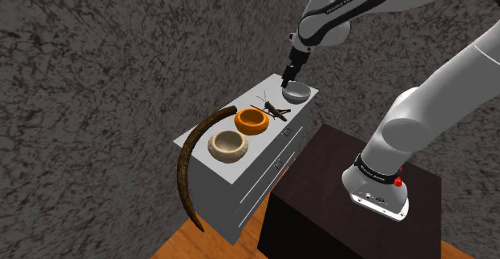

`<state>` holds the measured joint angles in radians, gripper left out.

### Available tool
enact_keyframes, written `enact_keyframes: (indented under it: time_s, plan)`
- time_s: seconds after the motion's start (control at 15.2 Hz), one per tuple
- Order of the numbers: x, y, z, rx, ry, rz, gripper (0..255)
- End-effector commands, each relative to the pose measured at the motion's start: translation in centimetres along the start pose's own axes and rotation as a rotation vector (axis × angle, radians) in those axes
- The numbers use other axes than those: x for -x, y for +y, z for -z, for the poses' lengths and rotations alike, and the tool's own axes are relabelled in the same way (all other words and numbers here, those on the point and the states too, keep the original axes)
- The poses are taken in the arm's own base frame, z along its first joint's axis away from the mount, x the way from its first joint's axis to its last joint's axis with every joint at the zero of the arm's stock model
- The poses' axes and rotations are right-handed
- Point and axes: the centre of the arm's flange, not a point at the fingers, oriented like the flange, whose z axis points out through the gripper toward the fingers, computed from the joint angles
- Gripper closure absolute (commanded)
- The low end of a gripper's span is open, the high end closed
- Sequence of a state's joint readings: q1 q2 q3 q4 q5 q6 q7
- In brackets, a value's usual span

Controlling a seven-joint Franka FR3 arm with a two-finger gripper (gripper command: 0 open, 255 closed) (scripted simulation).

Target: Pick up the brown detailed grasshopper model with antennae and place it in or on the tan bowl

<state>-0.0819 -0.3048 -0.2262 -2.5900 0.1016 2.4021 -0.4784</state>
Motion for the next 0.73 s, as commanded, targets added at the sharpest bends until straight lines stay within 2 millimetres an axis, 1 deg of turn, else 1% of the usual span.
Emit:
enact_keyframes:
  time_s: [0.0,0.66]
  plan:
    - [-0.5,1.5,-2.3,0.0,0.009,-0.007,0]
    - [-2.6,9.0,-13.0,-0.017,0.049,-0.039,0]
